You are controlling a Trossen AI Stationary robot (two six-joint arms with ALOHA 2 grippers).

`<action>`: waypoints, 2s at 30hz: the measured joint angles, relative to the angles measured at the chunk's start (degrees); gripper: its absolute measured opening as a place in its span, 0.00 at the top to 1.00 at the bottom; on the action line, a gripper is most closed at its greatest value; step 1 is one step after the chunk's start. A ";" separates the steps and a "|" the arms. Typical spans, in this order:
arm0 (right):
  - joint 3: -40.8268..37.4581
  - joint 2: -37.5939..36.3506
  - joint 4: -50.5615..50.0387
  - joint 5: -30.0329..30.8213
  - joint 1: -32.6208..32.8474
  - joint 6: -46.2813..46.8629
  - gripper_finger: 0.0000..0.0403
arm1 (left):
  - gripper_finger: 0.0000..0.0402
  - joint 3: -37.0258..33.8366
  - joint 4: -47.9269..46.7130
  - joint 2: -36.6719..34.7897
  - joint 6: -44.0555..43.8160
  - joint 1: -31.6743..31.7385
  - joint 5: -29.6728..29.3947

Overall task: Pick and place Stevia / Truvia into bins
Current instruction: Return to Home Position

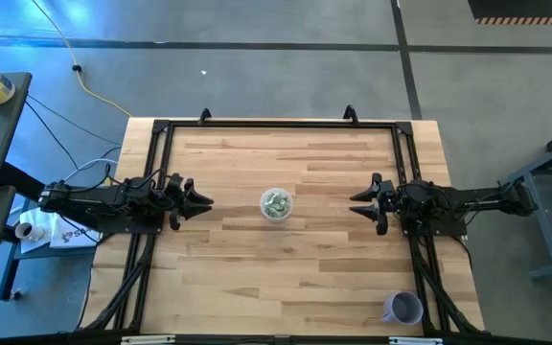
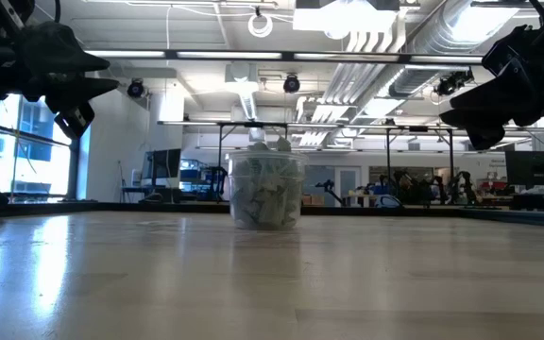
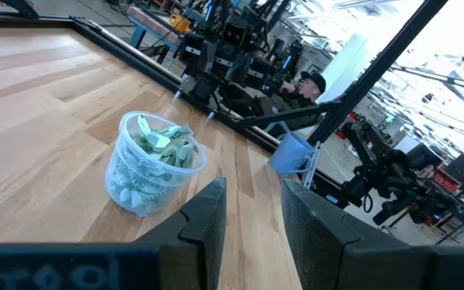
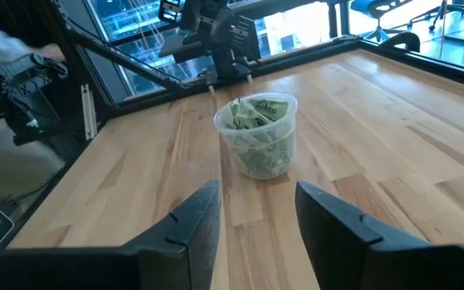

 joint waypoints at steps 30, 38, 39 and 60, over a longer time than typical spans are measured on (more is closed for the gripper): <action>-0.04 0.02 -0.09 0.00 0.00 0.00 0.60 | 0.61 0.00 0.00 0.00 0.00 0.00 0.00; -0.04 0.02 -0.09 0.00 0.00 0.00 0.61 | 0.61 0.00 0.00 0.00 0.00 0.02 0.02; -0.04 0.02 -0.09 0.00 0.00 0.00 0.61 | 0.61 0.00 0.00 0.00 0.00 0.02 0.02; -0.07 0.02 -0.11 0.00 0.01 0.00 0.60 | 0.61 0.00 0.00 0.00 -0.01 0.02 0.00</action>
